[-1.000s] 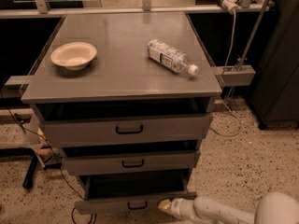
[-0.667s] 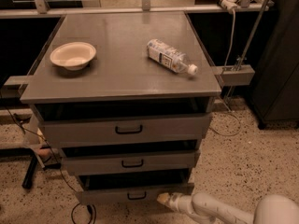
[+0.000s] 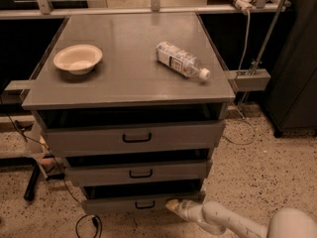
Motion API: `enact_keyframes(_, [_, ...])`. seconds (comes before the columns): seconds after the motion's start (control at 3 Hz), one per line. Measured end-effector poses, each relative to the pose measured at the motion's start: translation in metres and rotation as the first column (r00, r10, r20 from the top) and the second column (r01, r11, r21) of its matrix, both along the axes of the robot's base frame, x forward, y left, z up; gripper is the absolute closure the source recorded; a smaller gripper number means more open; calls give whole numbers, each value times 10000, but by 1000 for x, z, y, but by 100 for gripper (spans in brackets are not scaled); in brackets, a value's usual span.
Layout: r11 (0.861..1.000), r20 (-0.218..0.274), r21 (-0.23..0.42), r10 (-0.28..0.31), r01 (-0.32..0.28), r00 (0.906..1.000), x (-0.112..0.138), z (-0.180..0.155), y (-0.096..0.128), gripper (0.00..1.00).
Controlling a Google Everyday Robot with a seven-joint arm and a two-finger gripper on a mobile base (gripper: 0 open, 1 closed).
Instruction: Close bottom drawer
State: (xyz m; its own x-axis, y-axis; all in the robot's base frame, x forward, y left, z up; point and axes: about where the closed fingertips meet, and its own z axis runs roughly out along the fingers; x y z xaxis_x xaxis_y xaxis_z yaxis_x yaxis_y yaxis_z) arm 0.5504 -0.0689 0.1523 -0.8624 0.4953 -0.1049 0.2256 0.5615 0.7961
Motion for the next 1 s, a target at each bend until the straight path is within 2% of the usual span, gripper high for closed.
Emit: enact_keyframes(1.0, [9997,270,-3,-259,260,9993,26,5,6,100])
